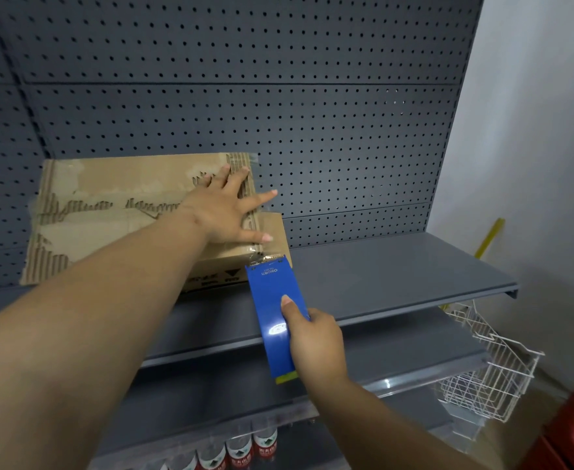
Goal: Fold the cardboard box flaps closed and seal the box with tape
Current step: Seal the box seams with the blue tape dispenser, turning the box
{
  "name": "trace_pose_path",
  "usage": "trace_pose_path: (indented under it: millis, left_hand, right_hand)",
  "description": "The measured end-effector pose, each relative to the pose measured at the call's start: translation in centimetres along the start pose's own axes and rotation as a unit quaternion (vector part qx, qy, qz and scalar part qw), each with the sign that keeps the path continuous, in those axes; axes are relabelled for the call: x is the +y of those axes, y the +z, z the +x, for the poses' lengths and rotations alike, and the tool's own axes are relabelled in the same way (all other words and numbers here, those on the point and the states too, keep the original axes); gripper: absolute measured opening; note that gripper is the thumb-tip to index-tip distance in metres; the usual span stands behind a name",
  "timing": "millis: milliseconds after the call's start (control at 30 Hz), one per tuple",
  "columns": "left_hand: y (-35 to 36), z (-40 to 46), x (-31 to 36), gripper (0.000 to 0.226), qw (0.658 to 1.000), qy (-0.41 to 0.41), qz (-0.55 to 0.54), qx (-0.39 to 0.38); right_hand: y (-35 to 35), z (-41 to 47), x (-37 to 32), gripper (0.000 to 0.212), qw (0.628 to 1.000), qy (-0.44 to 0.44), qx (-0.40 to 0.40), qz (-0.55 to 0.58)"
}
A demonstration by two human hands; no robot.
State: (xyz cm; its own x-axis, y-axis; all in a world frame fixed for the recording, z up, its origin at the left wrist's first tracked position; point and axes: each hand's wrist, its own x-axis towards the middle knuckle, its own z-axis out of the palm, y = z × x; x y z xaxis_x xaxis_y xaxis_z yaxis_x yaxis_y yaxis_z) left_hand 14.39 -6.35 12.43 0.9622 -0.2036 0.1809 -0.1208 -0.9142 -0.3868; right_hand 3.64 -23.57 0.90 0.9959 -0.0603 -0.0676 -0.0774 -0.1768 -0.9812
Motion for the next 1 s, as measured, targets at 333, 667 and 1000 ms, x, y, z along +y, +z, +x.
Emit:
trace_pose_path:
  millis: [333,667,1000]
  left_hand:
    - [-0.3,-0.2,-0.1,0.091,0.980,0.105,0.135,0.097]
    - [-0.2,1.8,-0.9,0.105,0.977,0.168,0.066,0.111]
    - [-1.1,4.2,-1.7,0.059,0.989,0.075,0.080,0.094]
  right_hand:
    - [-0.5,0.6,-0.2,0.050,1.000,-0.009,-0.012,-0.016]
    - [-0.8,1.3,-0.1,0.046,1.000,-0.020,-0.008,-0.009]
    - [-0.2,1.8,0.1,0.045,0.999,-0.031,-0.001,0.008]
